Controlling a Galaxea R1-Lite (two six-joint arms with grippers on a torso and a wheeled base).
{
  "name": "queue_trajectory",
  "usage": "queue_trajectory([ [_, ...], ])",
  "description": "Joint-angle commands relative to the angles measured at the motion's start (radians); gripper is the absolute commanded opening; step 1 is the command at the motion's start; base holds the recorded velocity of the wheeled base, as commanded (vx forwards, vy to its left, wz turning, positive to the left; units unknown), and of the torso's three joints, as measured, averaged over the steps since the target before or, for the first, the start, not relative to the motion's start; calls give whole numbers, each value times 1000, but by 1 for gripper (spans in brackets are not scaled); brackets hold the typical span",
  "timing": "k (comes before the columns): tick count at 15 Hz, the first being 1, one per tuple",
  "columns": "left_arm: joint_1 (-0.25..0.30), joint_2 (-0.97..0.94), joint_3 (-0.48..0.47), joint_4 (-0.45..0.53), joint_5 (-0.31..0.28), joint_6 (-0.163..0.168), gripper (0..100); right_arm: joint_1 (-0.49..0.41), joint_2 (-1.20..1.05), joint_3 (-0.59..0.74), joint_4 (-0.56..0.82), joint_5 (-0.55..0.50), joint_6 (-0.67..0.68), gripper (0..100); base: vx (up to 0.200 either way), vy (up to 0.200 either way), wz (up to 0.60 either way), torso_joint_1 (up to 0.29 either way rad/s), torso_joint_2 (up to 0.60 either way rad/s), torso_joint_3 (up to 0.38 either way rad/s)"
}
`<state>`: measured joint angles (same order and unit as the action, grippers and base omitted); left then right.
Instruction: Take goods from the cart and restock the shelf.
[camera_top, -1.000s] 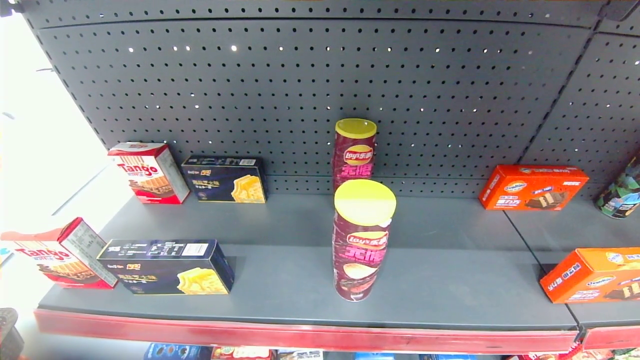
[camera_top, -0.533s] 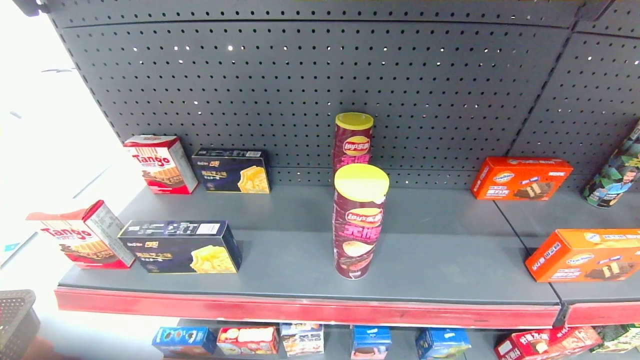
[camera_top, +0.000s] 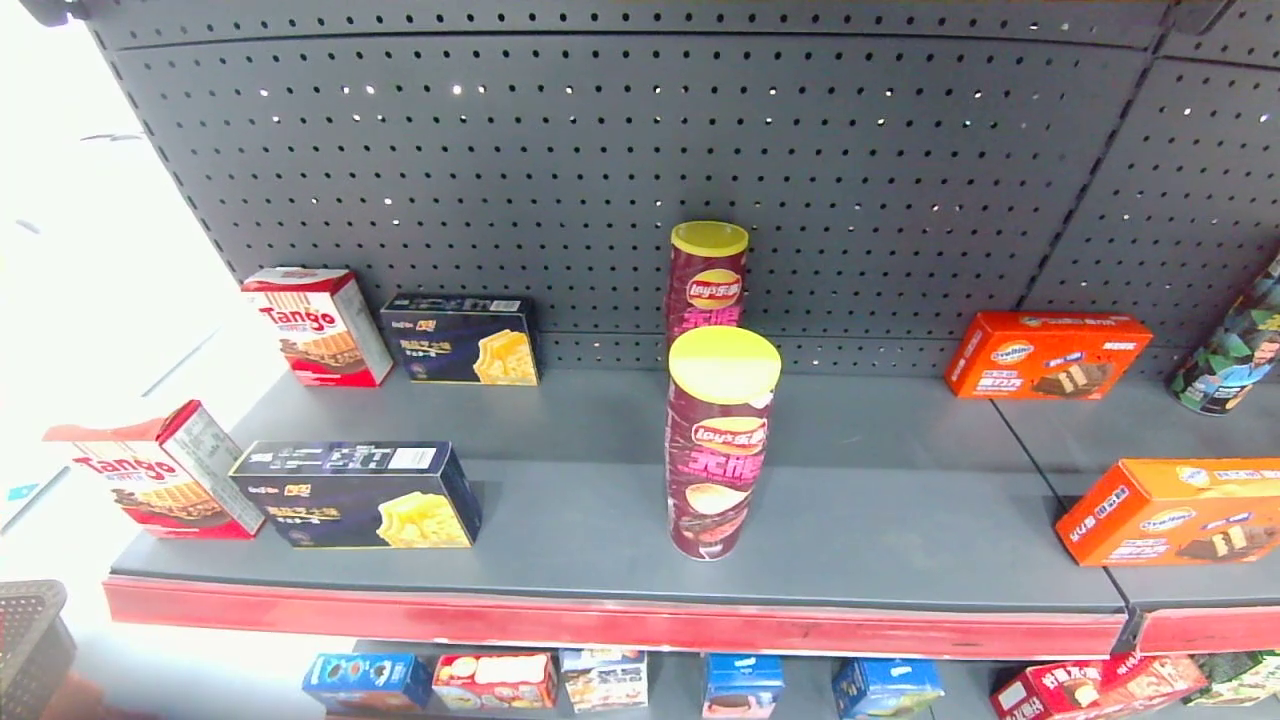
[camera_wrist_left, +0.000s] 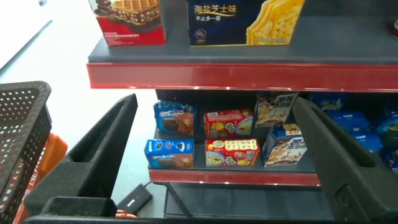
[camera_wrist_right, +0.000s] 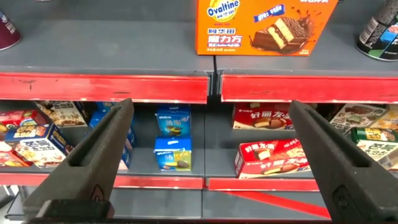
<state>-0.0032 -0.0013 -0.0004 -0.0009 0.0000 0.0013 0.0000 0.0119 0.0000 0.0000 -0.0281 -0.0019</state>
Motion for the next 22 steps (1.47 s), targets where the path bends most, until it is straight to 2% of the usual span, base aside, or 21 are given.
queue_trajectory([
  [1, 0, 1, -1, -1, 2, 0, 100, 0, 3, 0, 0, 0, -1, 100, 0, 0, 0, 0, 0, 0],
  [22, 0, 1, 0, -1, 3, -1, 100, 0, 3, 0, 0, 2, -1, 100, 0, 0, -29, 0, 0, 0],
])
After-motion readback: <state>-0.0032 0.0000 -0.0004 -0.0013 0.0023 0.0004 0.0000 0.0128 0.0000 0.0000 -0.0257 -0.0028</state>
